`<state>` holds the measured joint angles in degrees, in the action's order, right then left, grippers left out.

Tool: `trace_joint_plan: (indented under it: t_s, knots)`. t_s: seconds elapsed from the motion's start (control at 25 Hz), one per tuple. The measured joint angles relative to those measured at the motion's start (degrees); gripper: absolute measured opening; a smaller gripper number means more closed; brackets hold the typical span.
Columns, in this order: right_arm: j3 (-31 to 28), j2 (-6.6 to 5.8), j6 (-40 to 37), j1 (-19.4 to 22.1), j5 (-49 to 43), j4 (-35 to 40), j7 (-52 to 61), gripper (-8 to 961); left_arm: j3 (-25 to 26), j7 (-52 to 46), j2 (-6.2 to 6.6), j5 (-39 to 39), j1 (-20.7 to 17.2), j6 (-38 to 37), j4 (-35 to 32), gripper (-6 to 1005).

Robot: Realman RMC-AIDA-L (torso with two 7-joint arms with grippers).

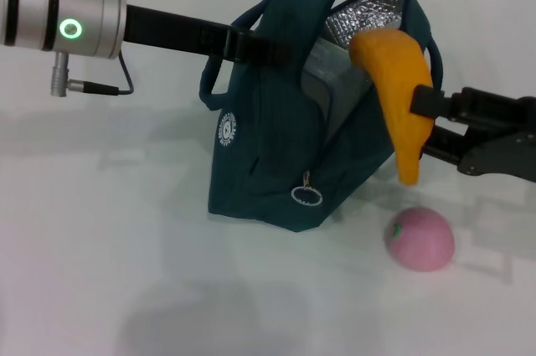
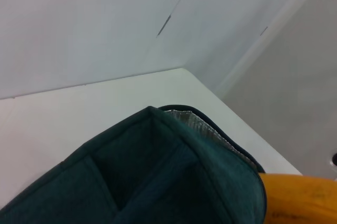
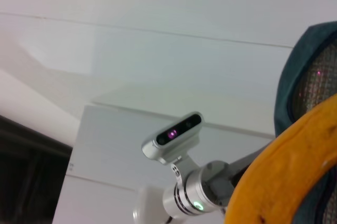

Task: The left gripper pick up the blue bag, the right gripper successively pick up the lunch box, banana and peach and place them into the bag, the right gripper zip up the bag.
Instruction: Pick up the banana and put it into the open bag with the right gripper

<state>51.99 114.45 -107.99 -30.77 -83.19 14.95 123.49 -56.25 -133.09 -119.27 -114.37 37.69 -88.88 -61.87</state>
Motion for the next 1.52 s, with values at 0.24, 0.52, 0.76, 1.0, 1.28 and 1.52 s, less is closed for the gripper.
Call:
trace_joint_plan:
  t_s: [0.24, 0.52, 0.76, 1.0, 1.28, 1.52]
  knots:
    - [0.4, 0.48, -1.1, -0.9, -0.6, 0.0, -0.5, 563, 0.0, 0.5, 0.0, 0.1, 0.0, -0.5, 0.0, 92]
    - [0.0, 0.83, -1.2, -0.7, 1.0, -0.1, -1.2, 571, 0.0, 0.6, -0.06, 0.1, -0.2, -0.6, 0.2, 93]
    - [-0.5, 0.87, 1.5, -0.5, 2.5, 0.0, -3.1, 578, -0.1, 1.1, -0.19, 0.6, -0.8, -2.1, 0.3, 94]
    - [-0.2, 0.87, 2.5, -0.9, 2.4, -0.8, -4.5, 585, -0.7, 1.3, -0.25, 2.3, -0.9, -3.5, 0.4, 95]
    - [-0.6, 1.08, 2.1, -1.0, 3.9, -1.2, -3.7, 678, -2.5, 1.3, -0.26, 2.8, -1.1, -3.5, 0.4, 96]
    - [-0.8, 0.74, 1.7, 0.3, 7.8, -0.3, -4.9, 733, -2.4, 1.3, -0.23, 3.2, -1.8, -3.7, 0.2, 97]
